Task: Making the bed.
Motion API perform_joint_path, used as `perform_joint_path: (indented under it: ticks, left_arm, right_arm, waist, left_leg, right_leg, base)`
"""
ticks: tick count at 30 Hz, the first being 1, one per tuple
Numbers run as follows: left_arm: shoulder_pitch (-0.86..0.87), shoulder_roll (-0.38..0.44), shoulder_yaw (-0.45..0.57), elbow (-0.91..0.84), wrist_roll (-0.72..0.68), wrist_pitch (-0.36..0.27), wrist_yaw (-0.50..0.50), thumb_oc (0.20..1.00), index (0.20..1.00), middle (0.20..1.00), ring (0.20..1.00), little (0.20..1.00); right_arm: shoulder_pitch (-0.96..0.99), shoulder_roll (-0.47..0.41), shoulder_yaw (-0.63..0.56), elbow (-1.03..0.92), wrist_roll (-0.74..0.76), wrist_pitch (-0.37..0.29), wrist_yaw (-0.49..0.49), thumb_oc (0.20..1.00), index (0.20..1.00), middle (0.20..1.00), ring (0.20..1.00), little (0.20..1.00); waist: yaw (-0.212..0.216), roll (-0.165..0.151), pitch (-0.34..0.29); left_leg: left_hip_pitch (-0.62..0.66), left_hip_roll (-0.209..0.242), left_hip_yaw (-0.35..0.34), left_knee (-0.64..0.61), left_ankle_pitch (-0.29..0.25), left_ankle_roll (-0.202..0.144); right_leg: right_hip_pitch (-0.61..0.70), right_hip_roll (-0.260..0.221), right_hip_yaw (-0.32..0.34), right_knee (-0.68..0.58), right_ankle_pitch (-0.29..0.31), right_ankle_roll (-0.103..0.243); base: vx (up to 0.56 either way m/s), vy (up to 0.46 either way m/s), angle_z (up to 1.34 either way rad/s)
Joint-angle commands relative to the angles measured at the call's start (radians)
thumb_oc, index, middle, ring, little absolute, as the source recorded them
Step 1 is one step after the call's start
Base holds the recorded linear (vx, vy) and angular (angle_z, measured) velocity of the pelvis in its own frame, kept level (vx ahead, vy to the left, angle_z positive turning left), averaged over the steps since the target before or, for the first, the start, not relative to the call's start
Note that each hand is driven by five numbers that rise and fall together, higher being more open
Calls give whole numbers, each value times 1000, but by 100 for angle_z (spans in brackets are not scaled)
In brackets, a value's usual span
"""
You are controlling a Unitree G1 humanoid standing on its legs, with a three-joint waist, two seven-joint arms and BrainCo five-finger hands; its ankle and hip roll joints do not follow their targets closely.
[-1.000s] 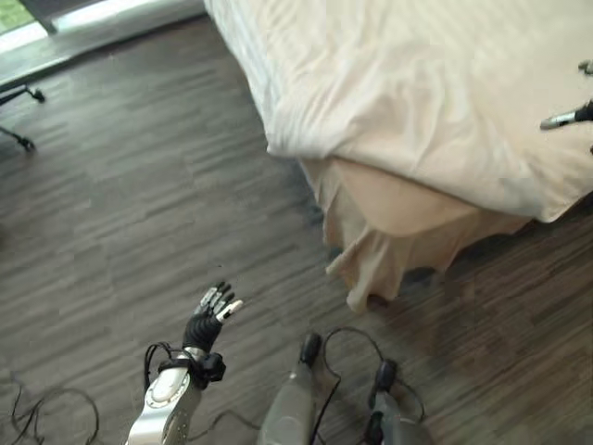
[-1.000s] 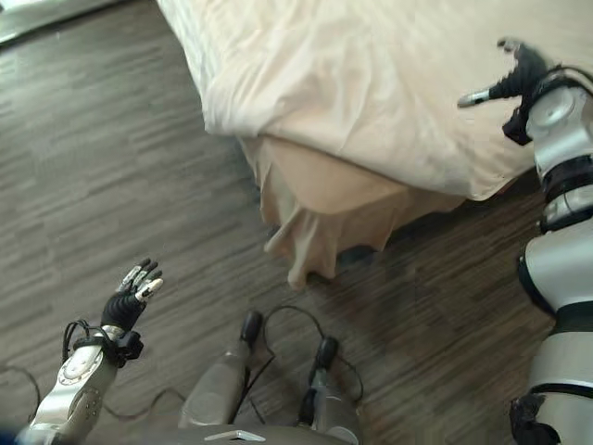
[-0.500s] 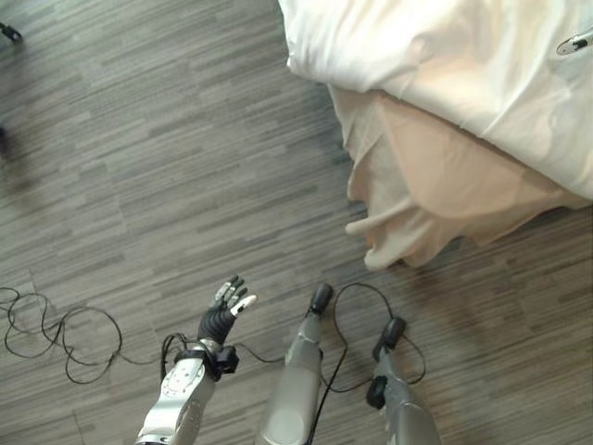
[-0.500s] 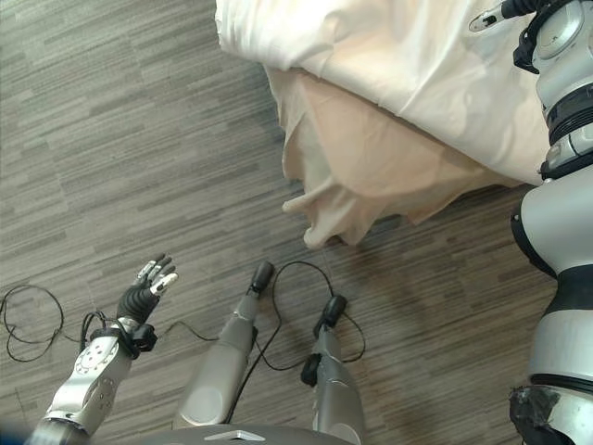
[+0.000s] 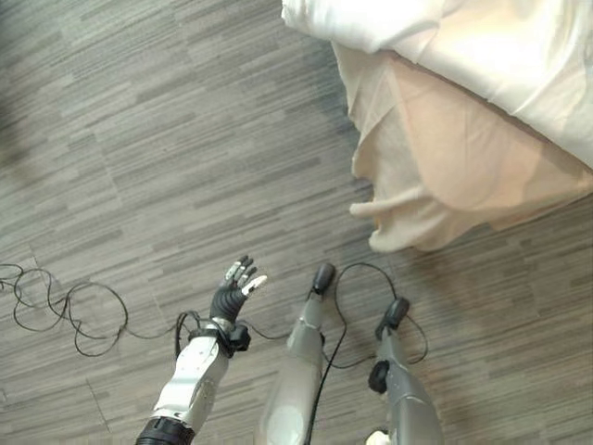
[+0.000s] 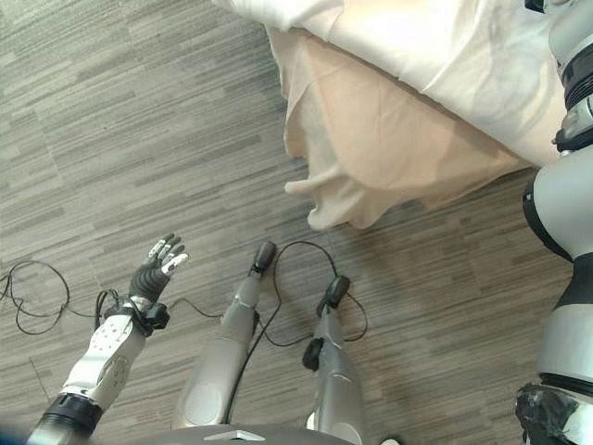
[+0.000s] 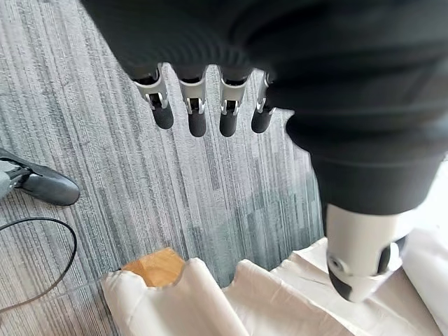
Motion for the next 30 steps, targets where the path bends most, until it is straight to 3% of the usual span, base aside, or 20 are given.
perform_joint_path:
  ticks: [1, 6, 12, 13, 14, 15, 20, 22, 25, 28, 29, 30]
  left_arm:
    - [1, 16, 34, -107, -43, -61, 33, 1000, 1000, 1000, 1000, 1000]
    - [-25, -5, 22, -98, -57, -69, 56, 1000, 1000, 1000, 1000, 1000]
    - [-51, -4, 2, -103, -67, -76, 70, 1000, 1000, 1000, 1000, 1000]
    - [-56, -2, 3, -104, -67, -78, 74, 1000, 1000, 1000, 1000, 1000]
    - [-56, -2, 3, -104, -67, -78, 74, 1000, 1000, 1000, 1000, 1000]
    - [-58, -2, 4, -106, -68, -79, 79, 1000, 1000, 1000, 1000, 1000]
    - [-54, -9, 11, -101, -68, -82, 93, 1000, 1000, 1000, 1000, 1000]
    - [-65, -20, 11, -77, -59, -83, 104, 1000, 1000, 1000, 1000, 1000]
    - [-73, -33, 24, -47, -43, -84, 108, 1000, 1000, 1000, 1000, 1000]
    - [-65, -54, 34, -13, -25, -78, 94, 1000, 1000, 1000, 1000, 1000]
    - [-64, -50, 30, -13, -25, -78, 94, 1000, 1000, 1000, 1000, 1000]
    - [-67, -56, 25, 15, -19, -76, 92, 1000, 1000, 1000, 1000, 1000]
  right_arm:
    - [-155, -97, 64, -11, 81, -13, -77, 1000, 1000, 1000, 1000, 1000]
    - [-167, -154, 67, -23, 147, -28, -83, 1000, 1000, 1000, 1000, 1000]
    - [-145, -138, 30, 12, 226, -30, -79, 1000, 1000, 1000, 1000, 1000]
    - [-139, -133, 27, 15, 232, -29, -76, 912, 912, 912, 912, 912]
    - [-139, -133, 27, 15, 232, -29, -76, 620, 620, 620, 620, 620]
    - [-137, -129, 22, 19, 236, -28, -78, 200, 200, 200, 200, 200]
    - [-66, -118, -47, 13, 245, -31, -106, 200, 200, 200, 200, 200]
    - [77, -117, -137, -63, 222, -49, -137, 200, 200, 200, 200, 200]
    - [294, -146, -169, -316, 67, -50, -139, 200, 200, 200, 200, 200]
    - [572, -183, -199, -619, -188, -44, -92, 200, 200, 200, 200, 200]
    - [587, -186, -212, -627, -192, -41, -91, 200, 200, 200, 200, 200]
    - [744, -157, -277, -725, -272, -42, -53, 200, 200, 200, 200, 200]
  waist:
    - [27, -22, 97]
    - [4, -44, 139]
    - [-8, -49, 172]
    - [-11, -51, 178]
    - [-10, -51, 179]
    - [-11, -50, 184]
    - [-13, -40, 194]
    - [-22, -36, 196]
    - [-41, -42, 194]
    - [-61, -41, 187]
    - [-57, -43, 187]
    - [-73, -40, 186]
  left_leg:
    - [-23, -51, 87, -47, 76, -10]
    - [-100, -35, 89, -32, 83, -18]
    - [-109, -27, 92, -15, 77, -14]
    - [-109, -25, 92, -15, 77, -14]
    - [-108, -25, 92, -15, 77, -14]
    - [-107, -23, 93, -16, 77, -14]
    - [-92, -22, 96, -23, 78, -13]
    - [-73, -21, 100, -25, 75, -10]
    - [-44, -20, 102, -37, 75, -9]
    - [-12, -17, 107, -45, 72, -9]
    - [-10, -17, 107, -46, 72, -9]
    - [10, -19, 111, -45, 67, -7]
  right_leg:
    - [64, -3, 2, 12, 60, 68]
    - [-18, 11, 5, 12, 80, 67]
    - [-35, 17, -1, 14, 80, 62]
    - [-36, 17, 0, 15, 80, 61]
    - [-35, 17, 0, 15, 80, 61]
    - [-37, 18, -1, 15, 81, 60]
    - [-28, 17, -2, 16, 79, 60]
    - [-13, 16, 0, 16, 78, 61]
    - [7, 16, 4, 15, 78, 62]
    - [35, 12, 6, 17, 75, 62]
    - [36, 12, 6, 17, 75, 62]
    - [50, 11, 10, 20, 75, 60]
  base:
    - [-58, -52, 3]
    - [-18, -45, -2]
    - [0, 0, 0]
    - [0, 0, 0]
    - [0, 0, 0]
    - [0, 0, 0]
    - [0, 0, 0]
    - [-5, 35, 1]
    - [-2, 10, 1]
    - [1, 17, -4]
    - [-11, 40, -7]
    - [-18, 55, -11]
